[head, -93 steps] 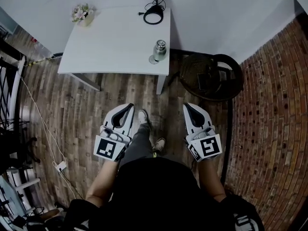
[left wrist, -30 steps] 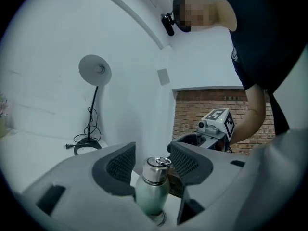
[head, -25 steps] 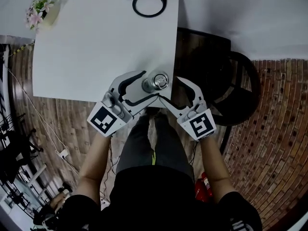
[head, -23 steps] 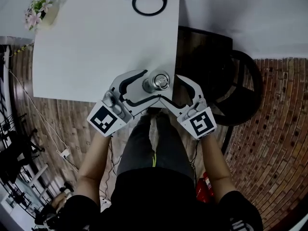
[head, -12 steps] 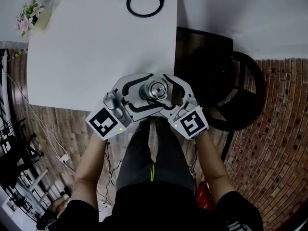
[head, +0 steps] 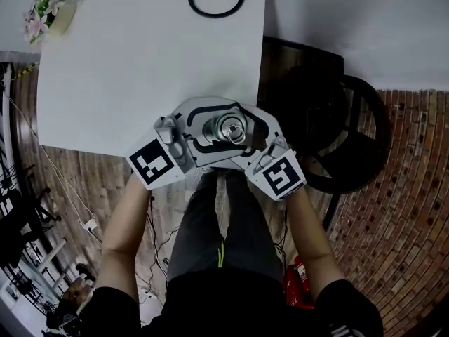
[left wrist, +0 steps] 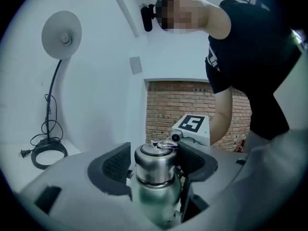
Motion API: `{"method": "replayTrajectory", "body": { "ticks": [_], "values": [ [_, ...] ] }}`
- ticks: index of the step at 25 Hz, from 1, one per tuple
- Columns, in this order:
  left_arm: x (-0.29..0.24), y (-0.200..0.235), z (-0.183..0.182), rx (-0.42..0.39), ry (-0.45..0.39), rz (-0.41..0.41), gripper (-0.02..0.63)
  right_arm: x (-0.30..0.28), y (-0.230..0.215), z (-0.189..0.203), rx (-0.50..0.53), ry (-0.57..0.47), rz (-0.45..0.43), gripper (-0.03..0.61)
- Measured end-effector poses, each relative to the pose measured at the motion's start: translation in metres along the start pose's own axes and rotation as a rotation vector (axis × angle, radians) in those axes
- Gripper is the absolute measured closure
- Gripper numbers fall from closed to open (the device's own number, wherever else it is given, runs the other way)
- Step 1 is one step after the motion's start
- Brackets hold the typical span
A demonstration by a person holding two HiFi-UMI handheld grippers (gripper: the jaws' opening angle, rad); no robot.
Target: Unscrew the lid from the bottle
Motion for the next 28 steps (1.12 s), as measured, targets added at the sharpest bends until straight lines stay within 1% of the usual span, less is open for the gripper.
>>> {"method": "replayTrajectory", "body": {
  "ticks": [2,5,8,10,13,18,22,24,26,28],
  "values": [
    [-0.001,0.001,0.0,-0.006,0.011,0.017,0.321,-0.001,-0.001,0.001,-0.008,-0.012,-0.006,0.239],
    [0.0,0.001,0.0,0.007,0.024,0.011,0.327,0.0,-0.001,-0.001,-0.018,-0.021,-0.008,0.239],
    [0.001,-0.003,-0.001,0.016,0.035,-0.026,0.328,0.0,0.0,-0.001,-0.011,-0.02,-0.005,0.239],
    [0.001,-0.007,0.0,0.019,0.039,-0.072,0.328,0.0,0.001,-0.001,-0.009,-0.023,0.0,0.239],
    [0.0,-0.015,0.001,0.041,0.045,-0.187,0.328,0.0,0.002,0.0,-0.009,-0.028,0.005,0.239],
    [-0.002,-0.032,0.004,0.114,0.05,-0.435,0.331,0.001,0.002,0.001,-0.007,-0.034,0.015,0.239],
    [-0.008,-0.046,0.005,0.135,0.047,-0.656,0.333,0.002,0.003,0.002,-0.011,-0.039,0.034,0.239],
    [-0.01,-0.053,0.004,0.123,0.052,-0.753,0.334,0.001,0.005,0.002,-0.009,-0.04,0.044,0.239],
    [-0.011,-0.058,0.002,0.098,0.051,-0.814,0.334,0.0,0.006,0.001,0.0,-0.04,0.046,0.239],
    [-0.012,-0.059,0.002,0.09,0.04,-0.833,0.334,0.0,0.006,0.002,0.003,-0.041,0.044,0.239]
  ]
}}
Point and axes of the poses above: the fingertips, and each gripper's own axes: x backward along the fingers, y to its left, z out of its underside, the point moved 10 cm from there along x, backward along the fingers, and after that the axes turned 3 degrees about -z, right-handed, at the moved point
